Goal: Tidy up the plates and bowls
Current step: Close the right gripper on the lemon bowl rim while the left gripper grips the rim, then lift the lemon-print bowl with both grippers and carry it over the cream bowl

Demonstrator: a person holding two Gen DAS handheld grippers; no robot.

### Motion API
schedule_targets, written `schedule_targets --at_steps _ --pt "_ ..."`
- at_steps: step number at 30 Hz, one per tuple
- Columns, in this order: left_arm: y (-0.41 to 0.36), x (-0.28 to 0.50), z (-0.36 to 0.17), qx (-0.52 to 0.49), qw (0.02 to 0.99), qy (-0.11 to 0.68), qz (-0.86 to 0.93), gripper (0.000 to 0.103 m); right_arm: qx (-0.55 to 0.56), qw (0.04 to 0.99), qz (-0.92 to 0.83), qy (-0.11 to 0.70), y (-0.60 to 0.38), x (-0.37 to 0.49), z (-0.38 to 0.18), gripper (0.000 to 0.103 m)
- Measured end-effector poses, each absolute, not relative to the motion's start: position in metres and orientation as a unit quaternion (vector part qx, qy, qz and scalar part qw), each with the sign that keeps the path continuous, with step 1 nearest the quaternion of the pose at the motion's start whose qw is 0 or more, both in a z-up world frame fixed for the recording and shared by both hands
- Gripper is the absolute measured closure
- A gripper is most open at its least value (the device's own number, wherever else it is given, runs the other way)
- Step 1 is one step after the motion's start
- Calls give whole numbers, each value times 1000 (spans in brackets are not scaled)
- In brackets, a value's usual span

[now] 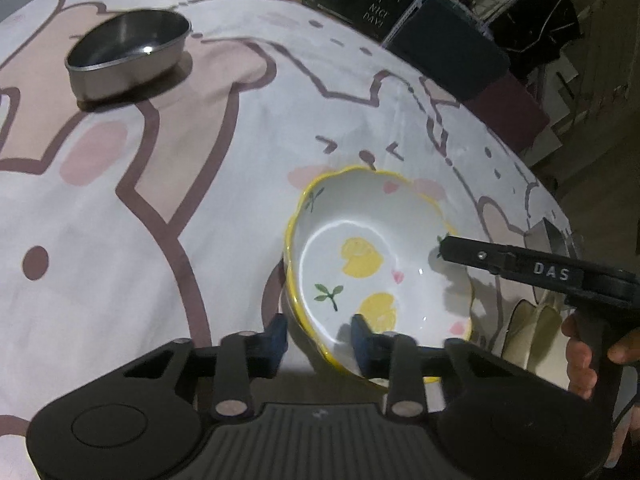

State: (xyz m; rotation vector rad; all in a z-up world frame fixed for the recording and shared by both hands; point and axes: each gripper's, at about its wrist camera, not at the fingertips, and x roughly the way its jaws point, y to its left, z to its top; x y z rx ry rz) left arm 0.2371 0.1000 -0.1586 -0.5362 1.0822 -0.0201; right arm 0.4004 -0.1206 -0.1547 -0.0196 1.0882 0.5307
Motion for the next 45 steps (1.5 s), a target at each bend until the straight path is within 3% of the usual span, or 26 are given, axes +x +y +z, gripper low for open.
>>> schedule_targets --at_steps 8,22,45 --pt "104 241 -164 -263 814 517 -13 78 -45 795 277 537 -99 405 -176 88" --pt "94 236 -154 -201 836 511 -3 87 -60 808 270 521 -99 383 -159 93" --pt "25 198 -74 -169 886 428 -55 89 4 860 220 460 -185 309 -86 93"
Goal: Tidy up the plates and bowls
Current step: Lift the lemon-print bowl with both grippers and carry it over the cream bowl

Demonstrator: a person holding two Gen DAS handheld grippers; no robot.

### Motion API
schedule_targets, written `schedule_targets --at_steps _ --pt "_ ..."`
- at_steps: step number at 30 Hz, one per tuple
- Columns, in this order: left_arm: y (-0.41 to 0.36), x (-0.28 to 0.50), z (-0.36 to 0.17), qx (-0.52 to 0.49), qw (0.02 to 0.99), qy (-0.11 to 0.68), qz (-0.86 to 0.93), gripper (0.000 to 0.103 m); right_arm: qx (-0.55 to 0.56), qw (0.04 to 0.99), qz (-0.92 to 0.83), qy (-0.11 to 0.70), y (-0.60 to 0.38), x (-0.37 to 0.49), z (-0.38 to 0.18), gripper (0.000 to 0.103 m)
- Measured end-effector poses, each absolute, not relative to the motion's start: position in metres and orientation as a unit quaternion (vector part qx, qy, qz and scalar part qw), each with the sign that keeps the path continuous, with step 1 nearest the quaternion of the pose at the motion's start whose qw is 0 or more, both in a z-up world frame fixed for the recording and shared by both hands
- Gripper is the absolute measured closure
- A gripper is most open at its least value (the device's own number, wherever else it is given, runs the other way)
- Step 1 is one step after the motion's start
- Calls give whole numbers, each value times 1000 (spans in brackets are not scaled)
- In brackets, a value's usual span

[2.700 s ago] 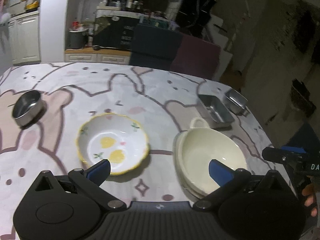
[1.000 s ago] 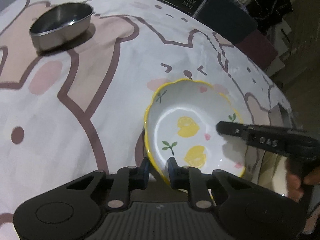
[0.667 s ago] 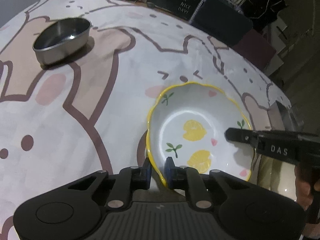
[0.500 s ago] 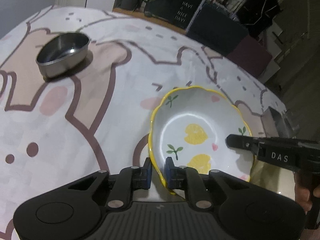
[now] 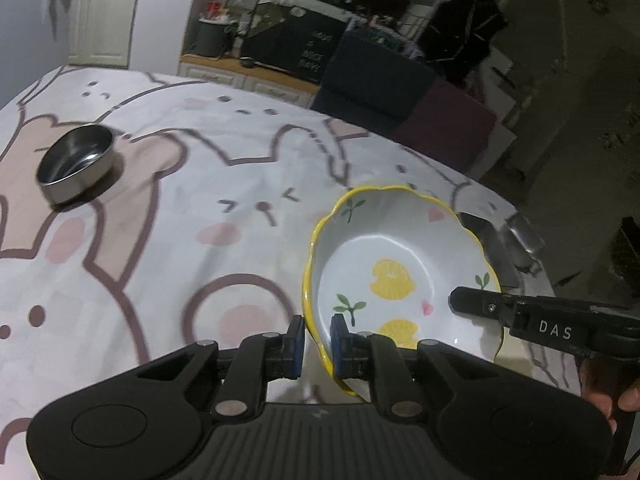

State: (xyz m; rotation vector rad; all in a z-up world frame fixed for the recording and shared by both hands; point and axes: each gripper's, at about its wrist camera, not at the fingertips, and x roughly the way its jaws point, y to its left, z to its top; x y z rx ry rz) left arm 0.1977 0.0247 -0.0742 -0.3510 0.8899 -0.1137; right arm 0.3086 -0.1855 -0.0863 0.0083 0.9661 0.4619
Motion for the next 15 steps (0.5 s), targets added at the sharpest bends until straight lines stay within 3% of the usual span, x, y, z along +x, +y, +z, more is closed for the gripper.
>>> schedule_targets --at_steps 15 --pt "-43 185 -58 -145 890 418 -105 89 47 884 158 437 -271 261 -66 93"
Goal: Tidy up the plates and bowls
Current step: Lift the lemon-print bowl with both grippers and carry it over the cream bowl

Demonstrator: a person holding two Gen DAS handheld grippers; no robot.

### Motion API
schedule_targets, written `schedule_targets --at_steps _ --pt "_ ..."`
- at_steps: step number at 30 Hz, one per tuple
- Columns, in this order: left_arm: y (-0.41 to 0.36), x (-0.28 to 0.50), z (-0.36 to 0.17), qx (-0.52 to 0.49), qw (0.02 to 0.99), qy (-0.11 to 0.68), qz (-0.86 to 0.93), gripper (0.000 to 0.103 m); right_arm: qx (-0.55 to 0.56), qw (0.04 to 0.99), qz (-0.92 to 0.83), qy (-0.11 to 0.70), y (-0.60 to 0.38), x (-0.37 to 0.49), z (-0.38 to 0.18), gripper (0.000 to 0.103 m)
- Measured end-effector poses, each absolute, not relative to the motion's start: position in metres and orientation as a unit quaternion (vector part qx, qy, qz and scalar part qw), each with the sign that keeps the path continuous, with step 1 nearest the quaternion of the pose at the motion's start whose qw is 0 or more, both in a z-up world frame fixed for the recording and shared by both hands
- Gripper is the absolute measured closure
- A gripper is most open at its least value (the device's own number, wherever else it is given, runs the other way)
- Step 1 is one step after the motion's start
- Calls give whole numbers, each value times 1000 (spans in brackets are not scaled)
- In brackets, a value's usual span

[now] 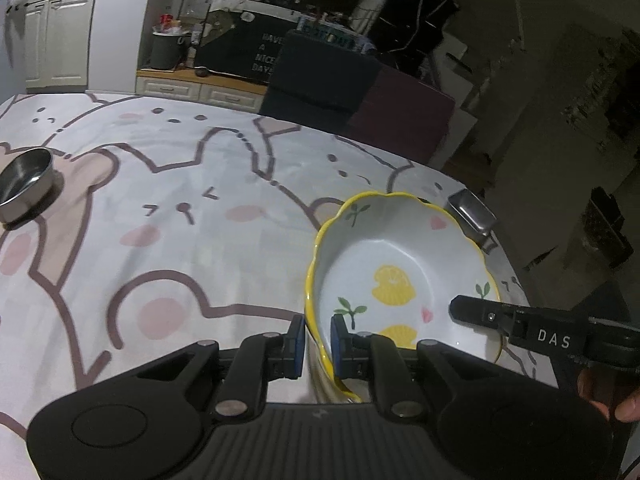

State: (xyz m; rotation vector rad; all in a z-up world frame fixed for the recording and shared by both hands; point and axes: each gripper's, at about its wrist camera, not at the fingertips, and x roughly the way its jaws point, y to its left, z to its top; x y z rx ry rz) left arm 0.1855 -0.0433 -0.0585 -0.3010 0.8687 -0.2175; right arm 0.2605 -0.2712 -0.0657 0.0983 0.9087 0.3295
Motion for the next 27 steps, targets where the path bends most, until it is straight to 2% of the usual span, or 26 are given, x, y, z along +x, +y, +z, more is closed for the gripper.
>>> schedule_targets --at_steps 16,27 --pt "-97 212 -97 -119 861 476 -133 91 69 871 97 477 -323 253 -98 92" --pt "-106 231 -116 -85 847 512 -111 92 50 848 75 523 -315 274 -125 92"
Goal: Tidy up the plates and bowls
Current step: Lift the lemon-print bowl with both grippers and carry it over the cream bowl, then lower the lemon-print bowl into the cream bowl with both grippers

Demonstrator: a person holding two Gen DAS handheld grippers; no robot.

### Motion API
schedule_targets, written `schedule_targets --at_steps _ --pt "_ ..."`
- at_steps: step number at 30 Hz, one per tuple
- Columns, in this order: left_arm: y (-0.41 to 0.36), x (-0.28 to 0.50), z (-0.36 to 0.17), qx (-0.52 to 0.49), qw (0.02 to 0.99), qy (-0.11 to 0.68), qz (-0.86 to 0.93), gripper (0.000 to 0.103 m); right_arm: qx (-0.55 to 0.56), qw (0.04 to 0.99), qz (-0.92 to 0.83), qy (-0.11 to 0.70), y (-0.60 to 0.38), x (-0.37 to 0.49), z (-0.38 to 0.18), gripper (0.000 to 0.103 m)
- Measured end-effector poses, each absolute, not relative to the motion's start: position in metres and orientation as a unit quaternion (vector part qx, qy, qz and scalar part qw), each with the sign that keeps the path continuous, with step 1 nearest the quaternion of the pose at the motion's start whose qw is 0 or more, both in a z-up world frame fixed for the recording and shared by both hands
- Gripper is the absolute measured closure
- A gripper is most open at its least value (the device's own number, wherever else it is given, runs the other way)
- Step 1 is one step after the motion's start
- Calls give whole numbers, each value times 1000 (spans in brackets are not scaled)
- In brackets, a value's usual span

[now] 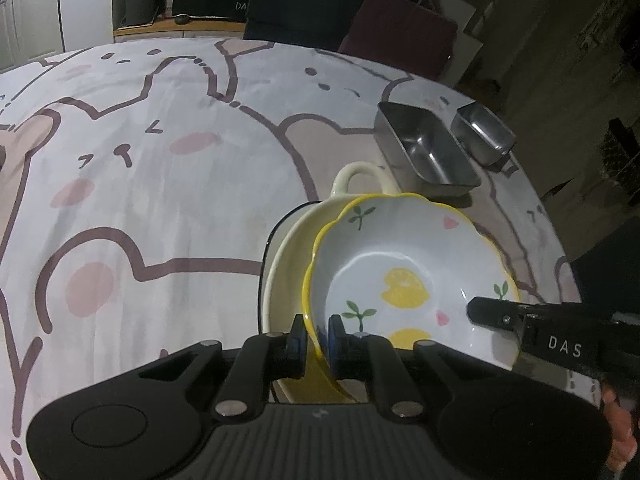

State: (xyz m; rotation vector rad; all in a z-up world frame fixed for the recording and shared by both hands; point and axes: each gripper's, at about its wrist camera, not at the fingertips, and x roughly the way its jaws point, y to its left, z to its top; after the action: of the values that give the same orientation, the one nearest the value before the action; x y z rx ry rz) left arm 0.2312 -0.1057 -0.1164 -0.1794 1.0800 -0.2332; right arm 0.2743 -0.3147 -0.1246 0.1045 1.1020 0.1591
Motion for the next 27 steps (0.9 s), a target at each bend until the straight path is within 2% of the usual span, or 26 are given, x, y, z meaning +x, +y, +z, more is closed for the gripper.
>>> schedule_targets --at_steps 27 --pt "-118 245 -119 -33 838 536 -92 90 37 827 60 558 -304 290 -137 88"
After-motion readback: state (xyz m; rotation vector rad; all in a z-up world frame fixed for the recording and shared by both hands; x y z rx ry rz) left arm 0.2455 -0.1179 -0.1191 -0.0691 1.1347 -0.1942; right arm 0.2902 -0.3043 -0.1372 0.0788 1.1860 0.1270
